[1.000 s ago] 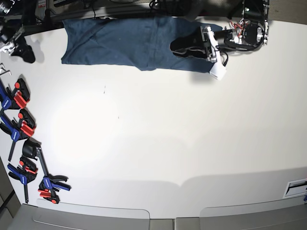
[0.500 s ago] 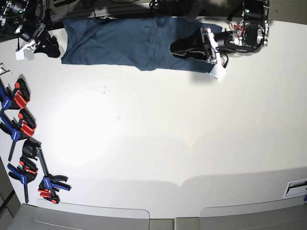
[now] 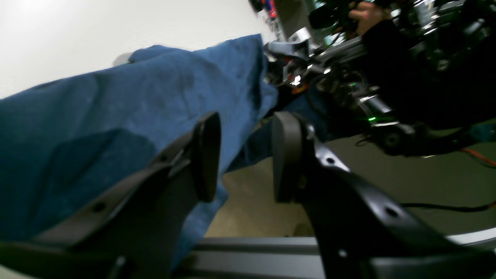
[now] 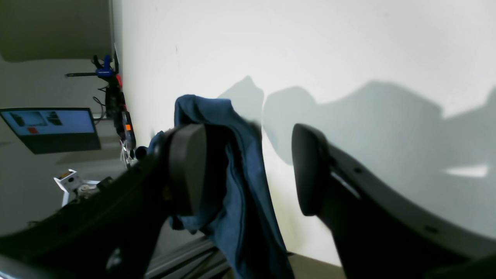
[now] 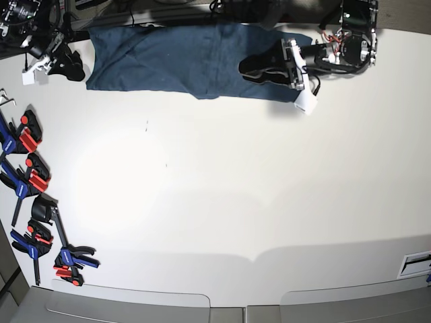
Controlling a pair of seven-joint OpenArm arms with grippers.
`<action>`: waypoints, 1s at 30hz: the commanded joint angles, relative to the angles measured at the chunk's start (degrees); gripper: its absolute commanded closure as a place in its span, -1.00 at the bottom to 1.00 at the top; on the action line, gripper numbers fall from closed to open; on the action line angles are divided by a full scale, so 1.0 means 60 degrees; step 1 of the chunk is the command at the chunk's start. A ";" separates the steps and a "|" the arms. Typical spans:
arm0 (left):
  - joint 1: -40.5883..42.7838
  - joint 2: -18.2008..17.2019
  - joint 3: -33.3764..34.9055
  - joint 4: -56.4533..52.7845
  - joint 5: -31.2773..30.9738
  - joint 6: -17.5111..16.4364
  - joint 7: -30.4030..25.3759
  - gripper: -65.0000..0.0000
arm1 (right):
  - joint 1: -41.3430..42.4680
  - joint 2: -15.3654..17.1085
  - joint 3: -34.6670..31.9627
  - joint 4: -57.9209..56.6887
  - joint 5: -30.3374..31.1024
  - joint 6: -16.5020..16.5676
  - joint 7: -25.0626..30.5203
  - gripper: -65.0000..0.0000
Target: Fold the T-shirt properly
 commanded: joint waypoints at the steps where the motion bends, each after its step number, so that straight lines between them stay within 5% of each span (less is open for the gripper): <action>1: -0.0051 -0.0055 -0.0022 0.0168 -0.0175 -0.0086 -0.0215 0.36 | -0.0025 0.0189 0.0004 0.0211 -0.0288 -0.0020 -0.0101 -0.05; 23: -0.0051 -0.0055 -0.0022 0.0168 -0.0069 -0.0086 -0.0299 0.36 | -0.0029 0.0186 -0.0007 0.1683 -0.0623 -0.0020 -0.0101 -0.05; 30: -0.0051 -0.0055 -0.0022 0.0168 -0.0069 -0.0086 -0.0302 0.36 | -0.0029 0.0186 -0.1235 0.1687 -0.0627 -0.0020 -0.0101 -0.05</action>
